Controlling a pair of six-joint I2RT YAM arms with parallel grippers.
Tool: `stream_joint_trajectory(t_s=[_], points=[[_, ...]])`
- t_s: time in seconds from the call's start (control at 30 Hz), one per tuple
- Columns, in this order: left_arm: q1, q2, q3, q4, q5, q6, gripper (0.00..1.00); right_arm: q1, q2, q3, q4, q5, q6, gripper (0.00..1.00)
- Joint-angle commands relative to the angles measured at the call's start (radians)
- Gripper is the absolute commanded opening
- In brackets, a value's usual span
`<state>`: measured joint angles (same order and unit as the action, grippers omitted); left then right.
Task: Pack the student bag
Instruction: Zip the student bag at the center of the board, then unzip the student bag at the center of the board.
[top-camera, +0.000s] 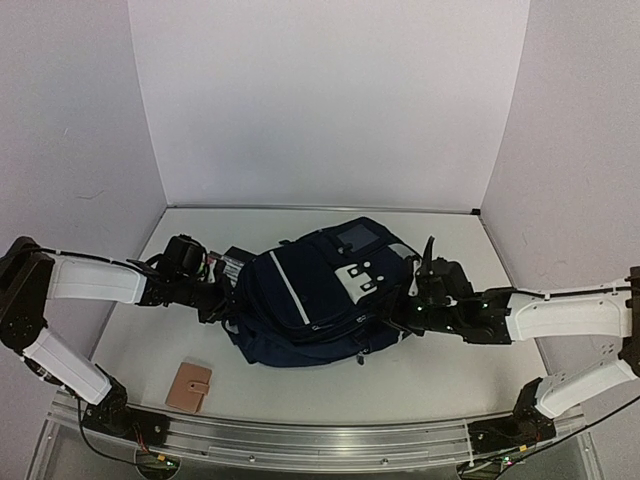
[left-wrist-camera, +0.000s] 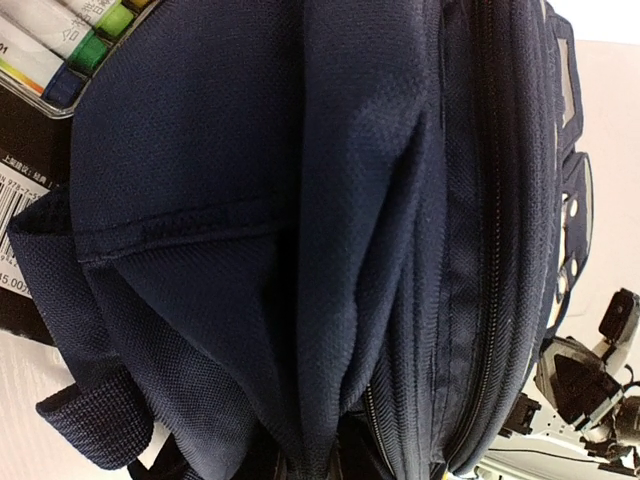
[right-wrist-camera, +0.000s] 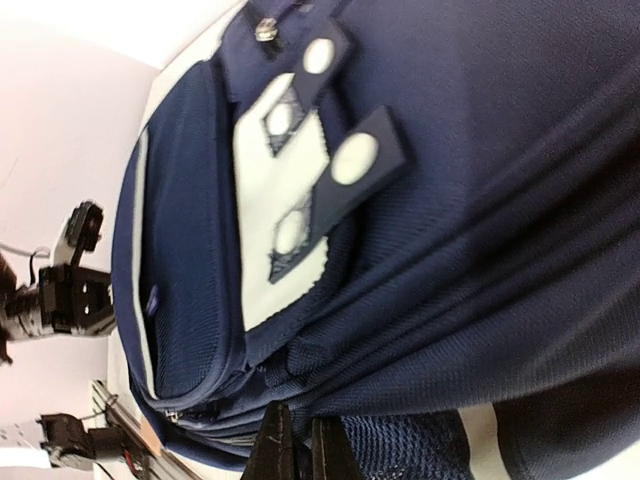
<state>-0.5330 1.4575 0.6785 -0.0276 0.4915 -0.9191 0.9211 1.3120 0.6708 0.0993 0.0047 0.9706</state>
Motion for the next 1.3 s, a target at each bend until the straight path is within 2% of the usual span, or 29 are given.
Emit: stream_joint_trajectory(t_s=[0.0,0.17,0.27,0.33,0.4,0.57,0.87,1.27], points=[[-0.045,0.025,0.014,0.148,0.02,-0.043,0.0,0.155,-0.029,0.035,0.079,0.096,-0.115,0.0],[-0.082,0.045,0.019,0.195,0.006,-0.076,0.0,0.301,0.021,0.056,0.075,0.356,-0.1,0.0],[-0.085,0.045,0.018,0.197,-0.008,-0.082,0.0,0.326,0.063,0.066,0.072,0.417,-0.081,0.0],[-0.085,0.039,0.018,0.19,-0.016,-0.082,0.0,0.333,0.089,0.08,0.065,0.418,-0.077,0.01],[-0.085,0.03,0.014,0.18,-0.026,-0.081,0.0,0.335,0.111,0.096,0.04,0.408,-0.064,0.09],[-0.085,0.015,0.0,0.172,-0.037,-0.083,0.0,0.341,0.121,0.098,-0.017,0.392,-0.004,0.16],[-0.085,-0.008,-0.012,0.145,-0.061,-0.077,0.0,0.349,0.007,0.005,-0.043,0.297,0.099,0.31],[-0.085,-0.011,-0.017,0.148,-0.062,-0.081,0.0,0.349,-0.032,-0.062,-0.048,0.232,0.201,0.35]])
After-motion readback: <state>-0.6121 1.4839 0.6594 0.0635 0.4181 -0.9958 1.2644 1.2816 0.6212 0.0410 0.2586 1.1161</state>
